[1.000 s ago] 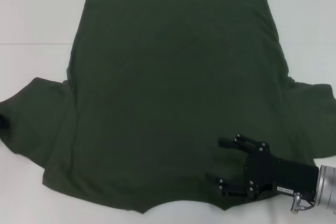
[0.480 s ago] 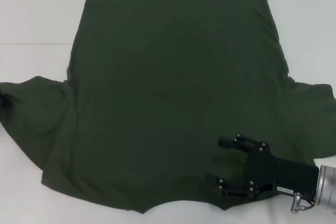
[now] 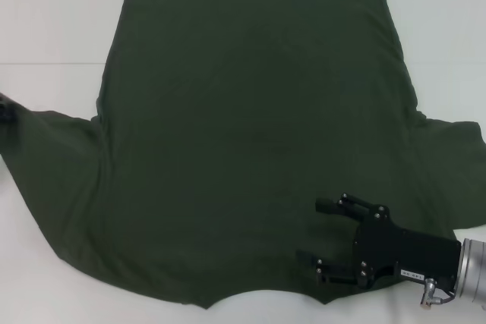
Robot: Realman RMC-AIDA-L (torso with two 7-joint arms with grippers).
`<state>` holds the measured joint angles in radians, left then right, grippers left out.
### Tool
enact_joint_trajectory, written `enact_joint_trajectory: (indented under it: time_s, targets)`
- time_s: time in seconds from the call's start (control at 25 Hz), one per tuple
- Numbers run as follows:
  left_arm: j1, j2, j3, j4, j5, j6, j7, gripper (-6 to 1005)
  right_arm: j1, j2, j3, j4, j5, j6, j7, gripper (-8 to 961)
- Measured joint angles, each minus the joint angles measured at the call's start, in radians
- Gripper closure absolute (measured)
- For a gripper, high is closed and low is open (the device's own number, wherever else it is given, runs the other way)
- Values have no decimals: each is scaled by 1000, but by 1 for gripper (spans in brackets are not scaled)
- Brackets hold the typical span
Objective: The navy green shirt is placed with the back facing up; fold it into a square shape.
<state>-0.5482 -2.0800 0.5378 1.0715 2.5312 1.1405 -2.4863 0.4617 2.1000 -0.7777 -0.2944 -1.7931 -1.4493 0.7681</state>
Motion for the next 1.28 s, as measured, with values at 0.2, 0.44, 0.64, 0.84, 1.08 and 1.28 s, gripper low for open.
enact_joint_trajectory:
  time_s: [0.2, 0.44, 0.64, 0.84, 1.08, 1.28]
  targets:
    - [-23, -8, 5, 3, 0, 34, 0, 993, 0, 0, 0, 0, 0, 0, 2, 36]
    - [-54, -53, 53, 25, 2, 41, -5, 992, 0, 0, 0, 1, 1, 0, 1, 36]
    - [-63, -89, 177, 36, -5, 31, -40, 992, 0, 0, 0, 2, 8, 1, -1, 37]
    - [-47, -93, 322, -7, -76, -17, -76, 993, -2, 0, 0, 2, 9, 0, -2, 37]
    - [-45, -88, 338, -78, -170, -35, -55, 992, -1, 0, 0, 1, 9, 0, -2, 37]
    - [-42, -86, 338, -120, -209, -35, -22, 991, 1, 0, 1, 2, 11, 0, -2, 36]
